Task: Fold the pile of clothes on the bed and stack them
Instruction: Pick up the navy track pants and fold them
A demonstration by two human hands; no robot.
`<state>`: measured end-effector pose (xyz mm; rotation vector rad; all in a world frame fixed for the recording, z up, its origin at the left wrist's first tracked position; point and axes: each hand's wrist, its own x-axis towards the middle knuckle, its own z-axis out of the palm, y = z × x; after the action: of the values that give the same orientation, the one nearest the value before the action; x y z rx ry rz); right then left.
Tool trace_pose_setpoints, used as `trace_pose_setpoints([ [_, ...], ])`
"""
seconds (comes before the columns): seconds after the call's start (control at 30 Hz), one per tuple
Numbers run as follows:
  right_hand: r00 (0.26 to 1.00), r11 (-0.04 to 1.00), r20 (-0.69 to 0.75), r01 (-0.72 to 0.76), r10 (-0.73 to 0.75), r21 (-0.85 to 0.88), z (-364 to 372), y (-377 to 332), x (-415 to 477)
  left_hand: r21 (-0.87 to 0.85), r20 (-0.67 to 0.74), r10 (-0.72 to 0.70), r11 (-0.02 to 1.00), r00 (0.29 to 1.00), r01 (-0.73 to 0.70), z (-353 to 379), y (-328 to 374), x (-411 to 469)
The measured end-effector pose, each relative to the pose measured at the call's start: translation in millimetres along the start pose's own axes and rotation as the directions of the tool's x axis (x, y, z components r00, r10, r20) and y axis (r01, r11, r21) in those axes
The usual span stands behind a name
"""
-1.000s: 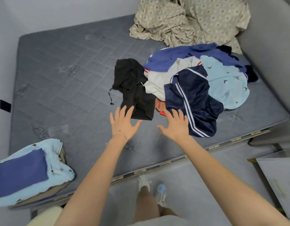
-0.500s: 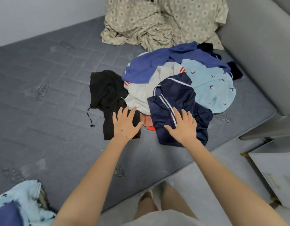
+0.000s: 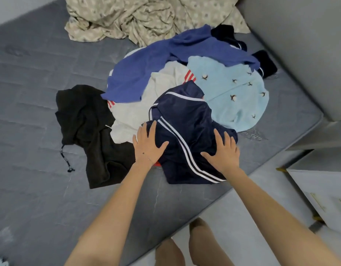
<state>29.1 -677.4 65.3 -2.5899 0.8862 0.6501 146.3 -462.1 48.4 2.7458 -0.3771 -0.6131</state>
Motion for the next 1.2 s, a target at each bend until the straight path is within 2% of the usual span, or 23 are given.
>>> trace_pose_setpoints([
  [0.1, 0.997, 0.997, 0.038, -0.065, 0.063, 0.044, 12, 26, 33, -0.123, -0.037, -0.051, 0.991, 0.998, 0.046, 24, 17, 37],
  [0.2, 0.990, 0.988, 0.077, -0.124, 0.117, 0.097, 24, 44, 67, -0.144, -0.153, -0.056, 0.989, 0.987, 0.034, 43, 29, 73],
  [0.33, 0.982, 0.968, 0.117, -0.167, 0.147, 0.188, 37, 56, 107, -0.255, -0.203, -0.126, 0.964, 0.971, 0.072, 47, 43, 117],
  [0.47, 0.974, 0.873, 0.171, -0.212, 0.150, 0.440, 44, 53, 125, -0.304, -0.276, -0.167, 0.949, 0.946, 0.079, 48, 47, 133],
  [0.57, 0.974, 0.762, 0.206, -0.207, 0.098, 0.613, 52, 43, 122, -0.404, -0.228, -0.157, 0.913, 0.961, 0.054, 51, 50, 124],
  [0.63, 0.979, 0.759, 0.179, -0.188, 0.096, 0.623, 58, 34, 113, -0.472, -0.160, -0.171, 0.878, 0.972, 0.077, 51, 51, 113],
  [0.77, 0.991, 0.707, 0.061, -0.131, 0.123, 0.695, 50, 6, 85, -0.583, -0.142, -0.185, 0.809, 0.972, 0.069, 38, 48, 81],
  [0.93, 0.999, 0.580, 0.041, -0.040, 0.012, 0.813, 19, -54, 40, -0.707, -0.191, -0.294, 0.703, 0.936, 0.077, -10, 23, 31],
  [1.1, 0.989, 0.484, -0.043, 0.106, -0.141, 0.869, -3, -144, -30, -0.722, -0.291, -0.379, 0.689, 0.878, 0.059, -69, -51, -30],
  [1.2, 0.976, 0.437, -0.072, 0.158, -0.206, 0.886, 9, -201, -81, -0.764, -0.338, -0.454, 0.644, 0.824, 0.041, -99, -119, -74],
])
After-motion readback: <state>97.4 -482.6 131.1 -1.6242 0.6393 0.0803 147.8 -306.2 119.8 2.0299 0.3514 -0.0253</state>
